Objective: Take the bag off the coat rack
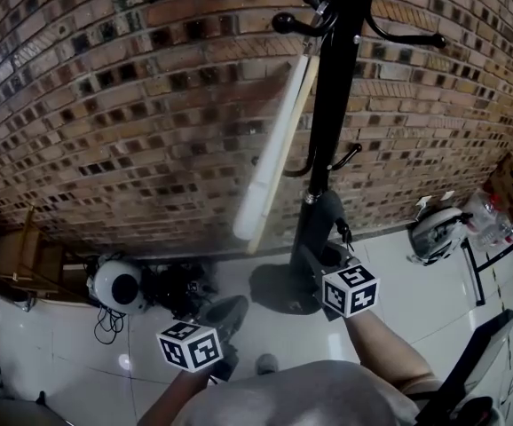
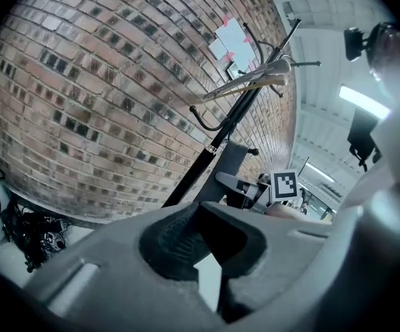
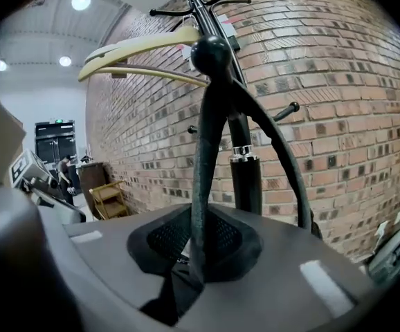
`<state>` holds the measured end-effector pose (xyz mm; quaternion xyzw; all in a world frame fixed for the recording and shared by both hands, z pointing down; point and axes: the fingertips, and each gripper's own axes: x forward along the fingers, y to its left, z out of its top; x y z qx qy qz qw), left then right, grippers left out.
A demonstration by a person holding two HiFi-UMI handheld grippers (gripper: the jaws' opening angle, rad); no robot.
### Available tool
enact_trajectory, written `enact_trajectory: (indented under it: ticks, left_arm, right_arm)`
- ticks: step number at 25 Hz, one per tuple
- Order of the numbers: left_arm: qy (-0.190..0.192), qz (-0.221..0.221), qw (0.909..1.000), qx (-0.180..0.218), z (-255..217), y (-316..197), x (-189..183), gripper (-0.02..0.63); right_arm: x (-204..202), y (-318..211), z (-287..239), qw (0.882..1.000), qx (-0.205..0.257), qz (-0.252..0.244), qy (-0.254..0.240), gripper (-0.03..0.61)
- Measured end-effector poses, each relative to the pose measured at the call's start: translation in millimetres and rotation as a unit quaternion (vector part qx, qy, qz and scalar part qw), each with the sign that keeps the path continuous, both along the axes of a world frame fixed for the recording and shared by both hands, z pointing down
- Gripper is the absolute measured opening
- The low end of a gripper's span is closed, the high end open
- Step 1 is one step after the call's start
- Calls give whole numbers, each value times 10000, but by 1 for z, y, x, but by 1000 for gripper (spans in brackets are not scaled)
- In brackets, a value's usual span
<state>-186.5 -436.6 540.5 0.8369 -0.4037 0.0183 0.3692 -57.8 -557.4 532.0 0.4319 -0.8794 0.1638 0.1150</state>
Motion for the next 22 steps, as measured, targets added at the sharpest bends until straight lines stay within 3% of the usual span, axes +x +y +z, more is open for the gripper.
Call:
enact_trajectory:
  ticks: [5, 12, 16, 22]
  left_arm:
    - [116, 20, 9999, -89, 2, -2, -3, 0]
    - [130, 28, 9999, -17, -4, 3, 1, 0]
    - [113, -28, 9999, 104, -17, 9, 4, 0]
    - [97, -146, 9990, 407, -42, 33, 19, 0]
  right_arm:
    - [0, 0, 0, 9999, -74, 111, -105, 25]
    - [-3, 12, -18, 9997, 128, -23, 189, 21]
    - [-5, 25, -54, 9986, 473, -181, 118, 20]
    - [6, 59, -126, 9941, 893, -412, -460, 20]
